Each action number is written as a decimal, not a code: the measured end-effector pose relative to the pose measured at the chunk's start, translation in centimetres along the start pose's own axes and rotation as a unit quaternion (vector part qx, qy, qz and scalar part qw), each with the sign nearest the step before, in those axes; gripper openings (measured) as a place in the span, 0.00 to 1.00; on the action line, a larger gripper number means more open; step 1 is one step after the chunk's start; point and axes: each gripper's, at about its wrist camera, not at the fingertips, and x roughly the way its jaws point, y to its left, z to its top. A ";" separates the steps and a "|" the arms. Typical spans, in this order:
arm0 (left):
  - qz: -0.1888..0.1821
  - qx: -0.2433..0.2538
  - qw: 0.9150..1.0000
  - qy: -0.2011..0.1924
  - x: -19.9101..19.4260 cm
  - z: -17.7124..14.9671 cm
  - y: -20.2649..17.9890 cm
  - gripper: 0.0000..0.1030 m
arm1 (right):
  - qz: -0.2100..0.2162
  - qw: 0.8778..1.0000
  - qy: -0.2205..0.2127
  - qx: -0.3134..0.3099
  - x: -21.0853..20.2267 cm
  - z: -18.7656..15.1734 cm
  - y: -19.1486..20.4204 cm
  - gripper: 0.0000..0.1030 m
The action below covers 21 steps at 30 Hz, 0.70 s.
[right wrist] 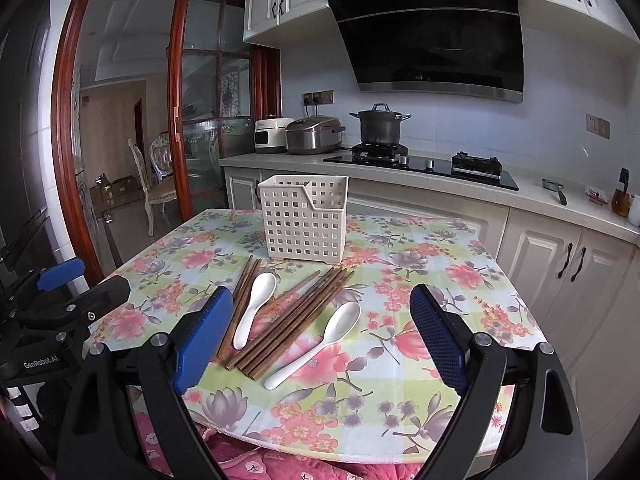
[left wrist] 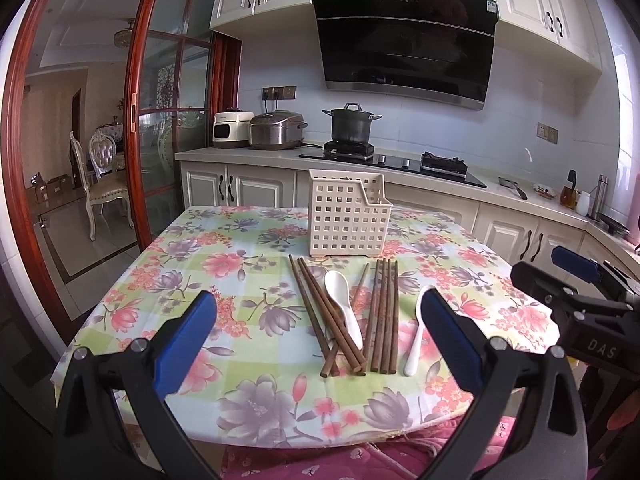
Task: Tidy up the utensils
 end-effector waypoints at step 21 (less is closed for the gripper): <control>-0.004 0.004 1.000 -0.019 -1.3 -0.7 0.5 0.96 | -0.002 1.000 -0.008 -0.004 -0.6 -0.1 0.4 0.83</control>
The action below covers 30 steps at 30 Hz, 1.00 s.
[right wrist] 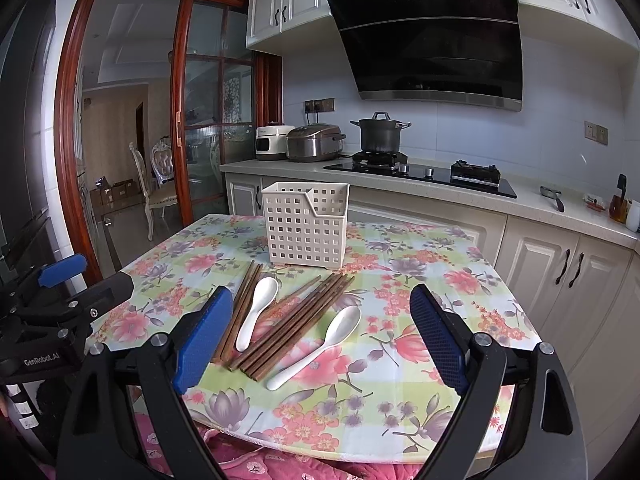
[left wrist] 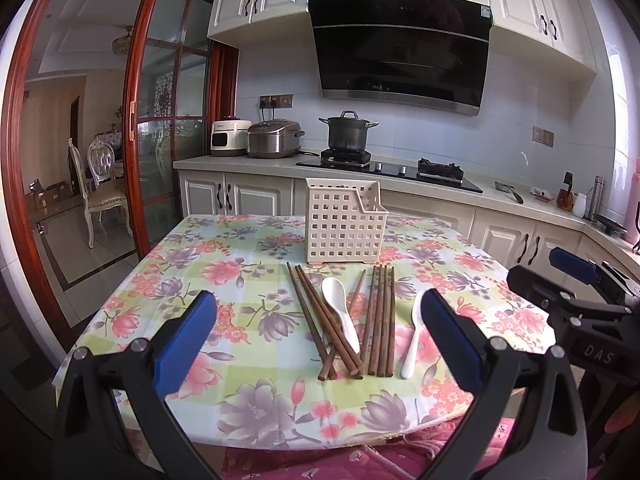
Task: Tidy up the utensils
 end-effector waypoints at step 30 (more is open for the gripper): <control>0.000 -0.001 1.000 0.001 -0.1 -0.3 0.1 0.96 | 0.000 1.000 0.013 0.011 0.5 -0.5 -0.4 0.83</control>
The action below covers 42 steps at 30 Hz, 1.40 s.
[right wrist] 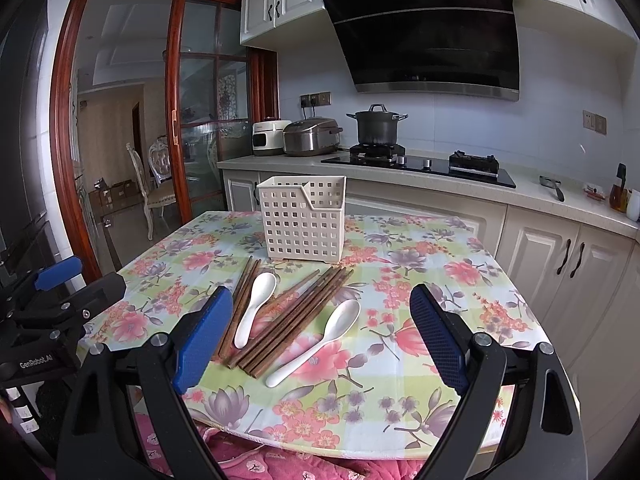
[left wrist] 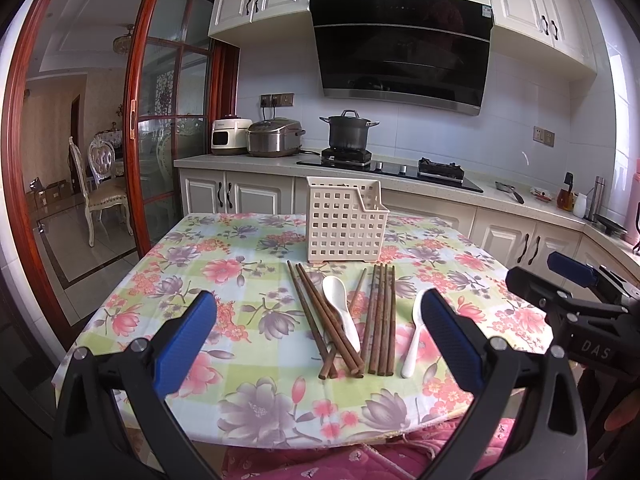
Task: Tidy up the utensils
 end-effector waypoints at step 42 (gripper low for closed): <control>0.009 -0.014 0.979 0.204 18.7 -0.1 2.5 0.76 | -0.012 0.959 0.259 0.116 19.2 -3.6 -3.0 0.49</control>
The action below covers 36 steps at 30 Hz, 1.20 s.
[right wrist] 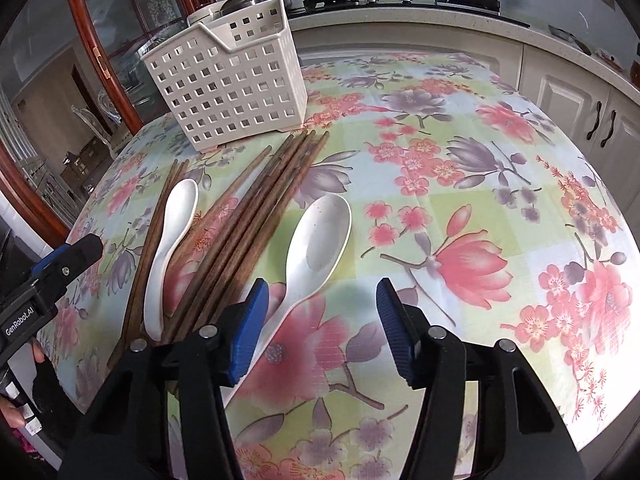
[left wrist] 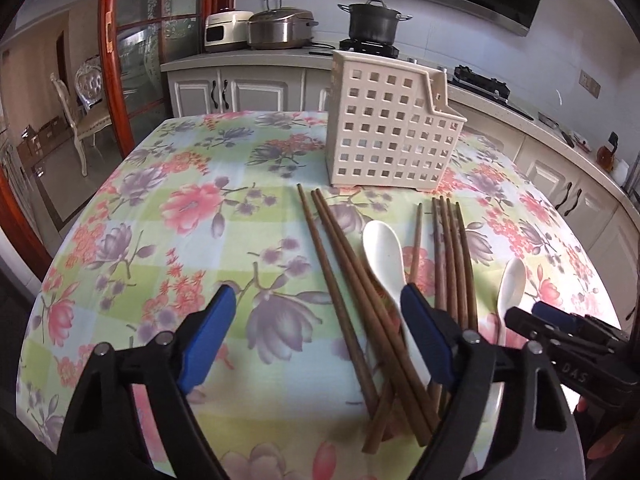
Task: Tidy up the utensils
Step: 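Grasp a white spoon with the left tool while the right tool grasps the other spoon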
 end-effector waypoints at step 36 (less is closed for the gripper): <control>-0.050 0.035 0.995 0.074 9.1 4.6 -4.8 0.31 | 0.022 0.999 -0.023 -0.012 1.8 2.7 -1.1 0.10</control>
